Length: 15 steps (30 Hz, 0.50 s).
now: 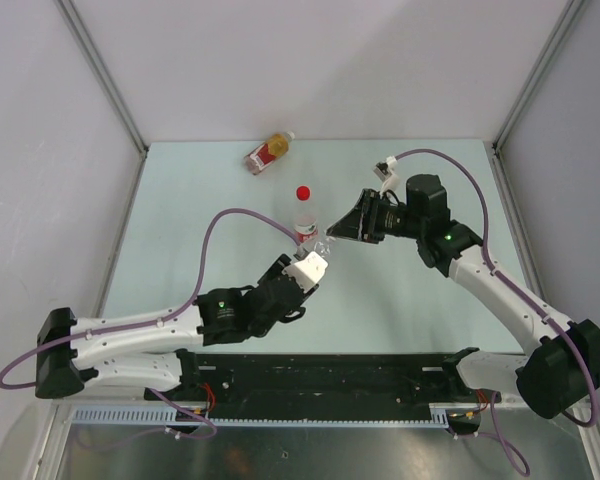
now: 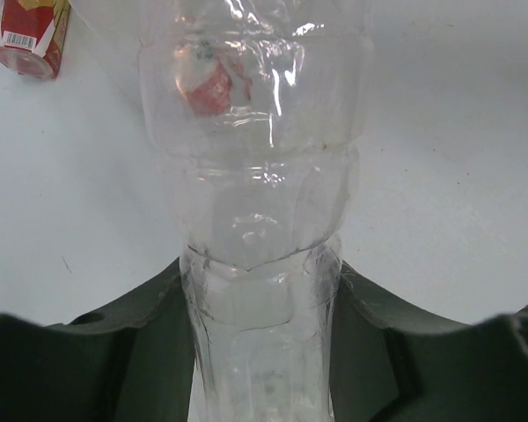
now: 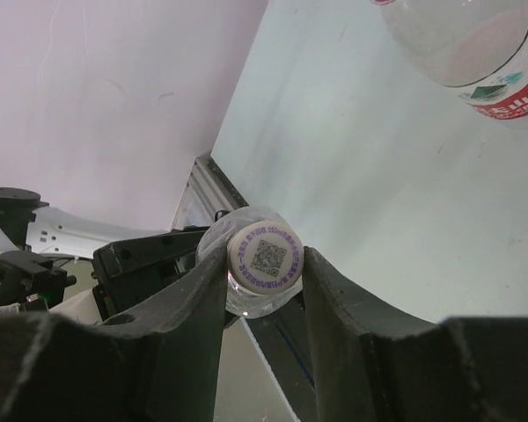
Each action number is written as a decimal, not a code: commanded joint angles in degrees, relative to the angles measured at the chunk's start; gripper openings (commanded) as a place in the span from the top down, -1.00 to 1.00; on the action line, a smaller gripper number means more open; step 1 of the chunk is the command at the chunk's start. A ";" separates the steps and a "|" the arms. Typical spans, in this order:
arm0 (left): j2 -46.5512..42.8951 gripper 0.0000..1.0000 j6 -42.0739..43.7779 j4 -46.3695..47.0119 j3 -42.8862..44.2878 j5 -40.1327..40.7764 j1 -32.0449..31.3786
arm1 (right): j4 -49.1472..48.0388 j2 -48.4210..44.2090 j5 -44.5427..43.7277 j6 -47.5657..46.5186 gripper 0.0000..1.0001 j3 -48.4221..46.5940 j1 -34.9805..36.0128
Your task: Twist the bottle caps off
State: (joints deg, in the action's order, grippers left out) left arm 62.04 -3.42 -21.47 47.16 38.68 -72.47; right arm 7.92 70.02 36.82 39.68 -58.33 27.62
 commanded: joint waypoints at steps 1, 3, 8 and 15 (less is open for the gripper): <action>-0.24 1.00 1.27 0.91 2.53 1.37 -0.97 | -3.28 -0.13 1.84 1.67 0.15 -1.13 0.08; -0.51 1.00 1.13 0.91 2.27 1.46 -1.15 | -4.10 -0.05 2.27 2.47 0.14 -0.88 -0.04; -0.93 1.00 0.97 0.77 2.04 1.63 -1.46 | -6.67 -0.45 3.90 4.47 0.08 -0.09 -1.05; 0.04 1.00 1.43 0.80 2.79 2.15 -2.10 | -7.33 -0.80 4.41 5.44 -0.05 0.32 -2.02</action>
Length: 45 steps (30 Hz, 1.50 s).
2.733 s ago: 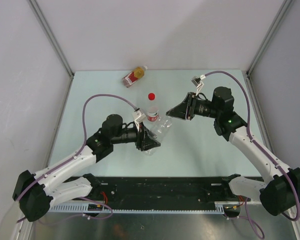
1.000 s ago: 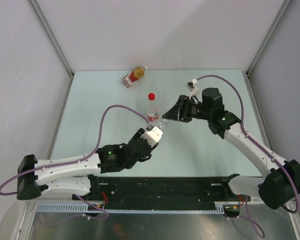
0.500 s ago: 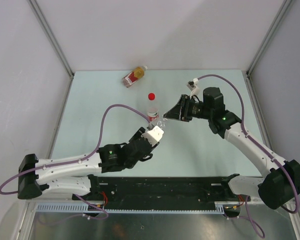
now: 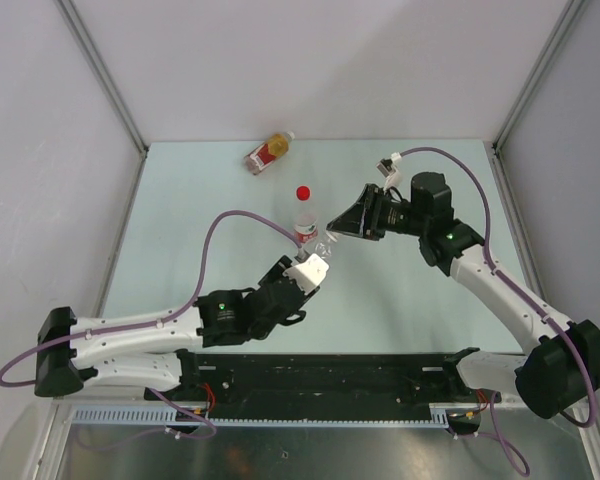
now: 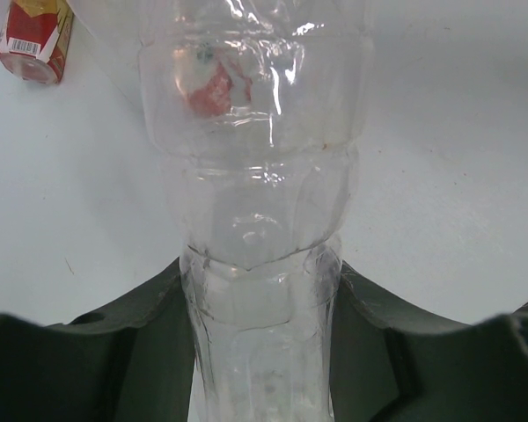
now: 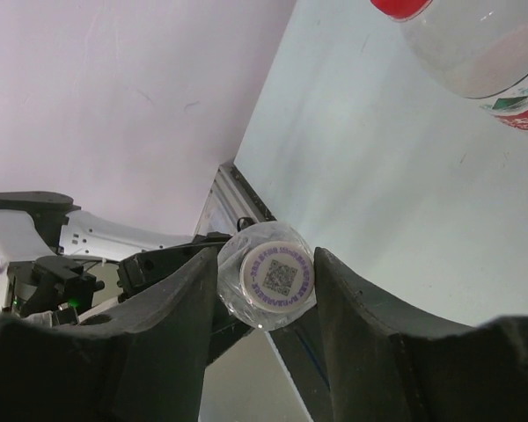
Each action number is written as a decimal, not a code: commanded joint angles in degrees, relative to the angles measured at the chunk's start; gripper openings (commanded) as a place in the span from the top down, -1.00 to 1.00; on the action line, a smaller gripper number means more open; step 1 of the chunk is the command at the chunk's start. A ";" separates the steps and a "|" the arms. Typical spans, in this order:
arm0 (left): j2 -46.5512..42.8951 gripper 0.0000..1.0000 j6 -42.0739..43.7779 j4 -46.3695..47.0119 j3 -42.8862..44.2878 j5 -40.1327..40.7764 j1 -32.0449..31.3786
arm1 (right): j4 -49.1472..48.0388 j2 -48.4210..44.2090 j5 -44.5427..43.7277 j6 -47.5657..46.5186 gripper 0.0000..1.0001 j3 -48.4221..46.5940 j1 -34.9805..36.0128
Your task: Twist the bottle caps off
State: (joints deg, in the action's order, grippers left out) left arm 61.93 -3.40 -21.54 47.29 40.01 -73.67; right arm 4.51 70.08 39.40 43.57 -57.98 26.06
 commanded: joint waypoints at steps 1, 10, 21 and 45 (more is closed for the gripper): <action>0.40 1.00 1.57 0.83 2.82 0.97 -0.92 | -3.91 -0.80 1.74 1.58 -0.02 0.01 -0.48; 1.66 1.00 1.71 0.80 3.31 2.07 -1.25 | -3.94 -0.23 2.96 1.31 0.26 0.09 -0.57; 3.18 1.00 1.48 0.41 3.97 2.97 -1.30 | -3.56 -0.66 3.93 0.44 0.21 0.14 -0.58; -3.48 1.00 -1.72 6.77 -1.53 -8.43 0.64 | -5.42 -4.76 5.57 -7.90 1.00 0.63 3.77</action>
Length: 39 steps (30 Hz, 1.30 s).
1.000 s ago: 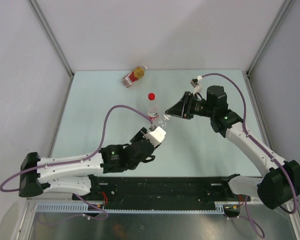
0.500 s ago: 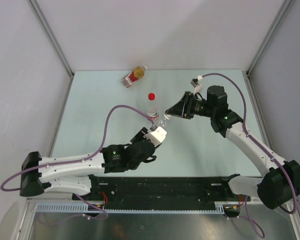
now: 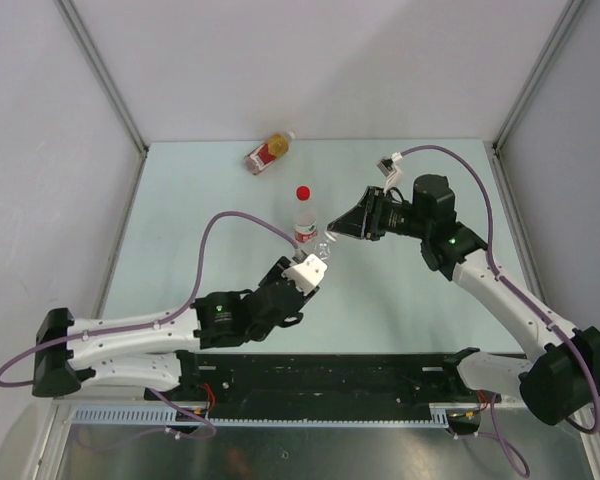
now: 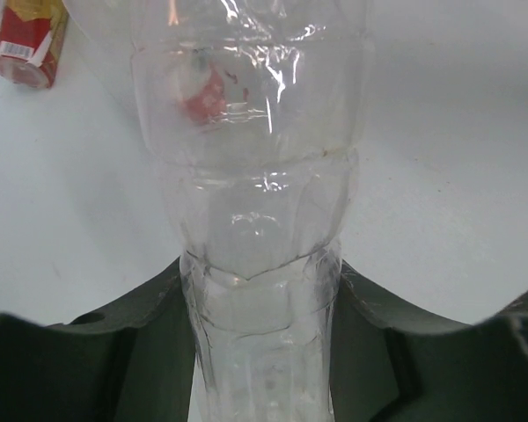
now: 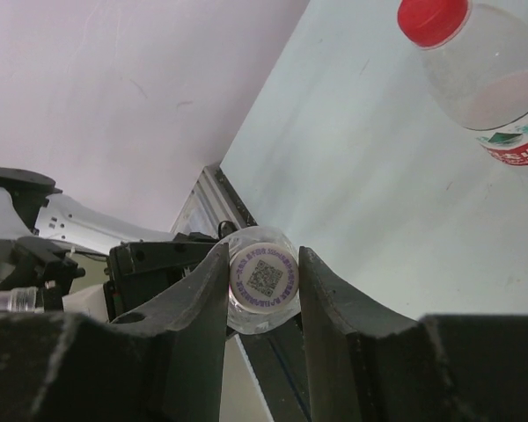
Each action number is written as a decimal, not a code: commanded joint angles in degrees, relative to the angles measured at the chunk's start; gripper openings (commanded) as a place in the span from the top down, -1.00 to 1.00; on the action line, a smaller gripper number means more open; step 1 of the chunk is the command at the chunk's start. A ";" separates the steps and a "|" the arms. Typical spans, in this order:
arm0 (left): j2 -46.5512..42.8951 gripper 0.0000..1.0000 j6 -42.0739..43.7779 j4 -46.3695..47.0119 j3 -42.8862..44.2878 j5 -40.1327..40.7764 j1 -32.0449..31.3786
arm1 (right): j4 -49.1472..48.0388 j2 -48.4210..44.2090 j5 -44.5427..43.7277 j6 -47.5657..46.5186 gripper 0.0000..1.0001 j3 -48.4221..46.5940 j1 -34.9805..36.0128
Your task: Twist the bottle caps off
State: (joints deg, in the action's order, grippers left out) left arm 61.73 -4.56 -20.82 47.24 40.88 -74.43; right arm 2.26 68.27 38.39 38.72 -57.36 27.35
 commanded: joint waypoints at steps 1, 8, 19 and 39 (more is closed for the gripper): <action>-4.61 1.00 -0.51 7.41 -2.17 -11.78 2.28 | -3.33 -3.18 6.86 -3.26 1.00 0.21 2.46; -14.28 1.00 -1.18 14.78 -8.11 -32.42 9.67 | -6.38 -4.58 10.73 -4.18 1.00 1.58 2.49; -20.35 1.00 -3.72 24.00 -13.23 -59.50 14.75 | -6.19 -6.78 14.88 -9.09 1.00 1.64 2.72; -13.36 1.00 -10.26 24.60 -9.83 -43.73 15.29 | -4.61 -13.16 -17.20 2.46 -0.99 1.82 3.65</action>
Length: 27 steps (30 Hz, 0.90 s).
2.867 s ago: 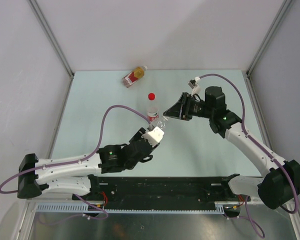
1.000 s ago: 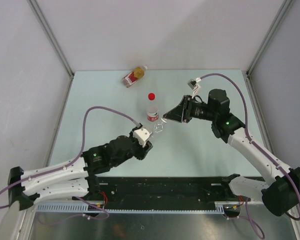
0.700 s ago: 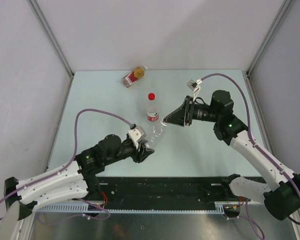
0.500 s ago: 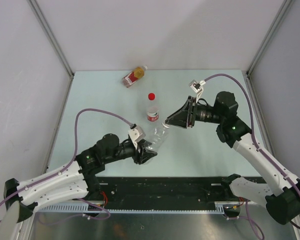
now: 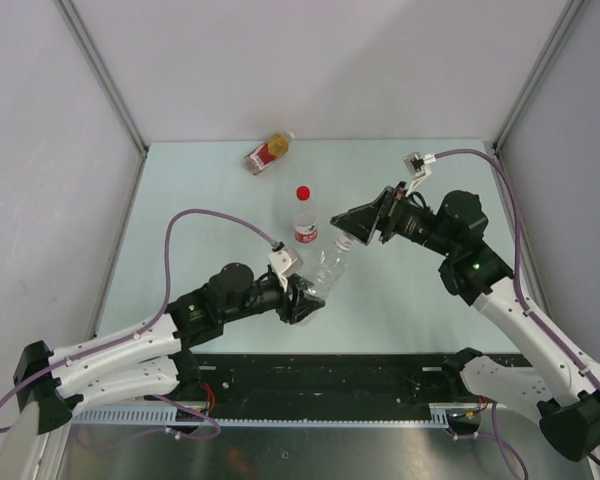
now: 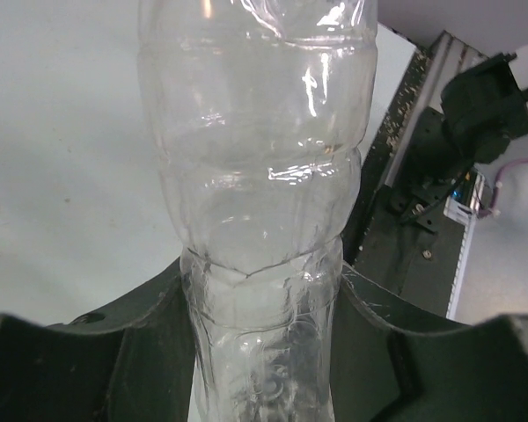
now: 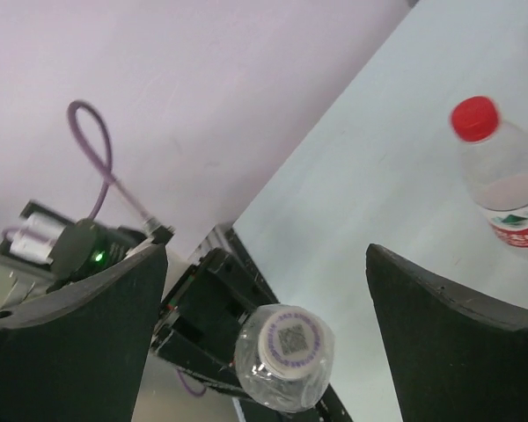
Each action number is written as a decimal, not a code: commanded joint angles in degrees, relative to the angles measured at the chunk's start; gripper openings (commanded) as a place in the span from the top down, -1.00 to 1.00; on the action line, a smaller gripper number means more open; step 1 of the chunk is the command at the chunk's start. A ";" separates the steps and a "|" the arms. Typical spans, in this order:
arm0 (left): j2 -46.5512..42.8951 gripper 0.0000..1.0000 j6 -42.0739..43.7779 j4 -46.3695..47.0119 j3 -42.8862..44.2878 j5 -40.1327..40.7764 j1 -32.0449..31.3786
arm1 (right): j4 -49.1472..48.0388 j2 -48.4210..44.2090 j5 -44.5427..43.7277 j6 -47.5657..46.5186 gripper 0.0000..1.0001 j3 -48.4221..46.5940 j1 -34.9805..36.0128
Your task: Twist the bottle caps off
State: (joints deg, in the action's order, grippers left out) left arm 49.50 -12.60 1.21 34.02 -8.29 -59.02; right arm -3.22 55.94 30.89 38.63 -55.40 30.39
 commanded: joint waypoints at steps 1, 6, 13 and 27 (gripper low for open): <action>-1.58 1.00 -2.54 2.43 3.41 6.78 -0.12 | 1.57 -0.88 -11.07 2.83 -0.99 -0.15 0.84; -3.00 1.00 -4.76 0.83 3.87 15.01 -0.21 | 2.78 -1.21 -16.00 3.35 -0.99 -0.21 3.01; -1.10 1.00 -5.68 -3.77 7.40 23.07 -3.05 | 1.00 -0.27 -19.54 3.41 -0.95 -0.24 7.24; 3.27 1.00 -4.69 -7.38 11.74 28.13 -7.51 | -0.72 1.91 -21.23 4.68 -0.38 -0.18 8.98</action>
State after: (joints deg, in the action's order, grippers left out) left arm 52.42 -17.06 -6.00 42.28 17.26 -65.82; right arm -1.17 58.19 11.42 42.89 -55.18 39.00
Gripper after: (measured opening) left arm 0.537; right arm 0.691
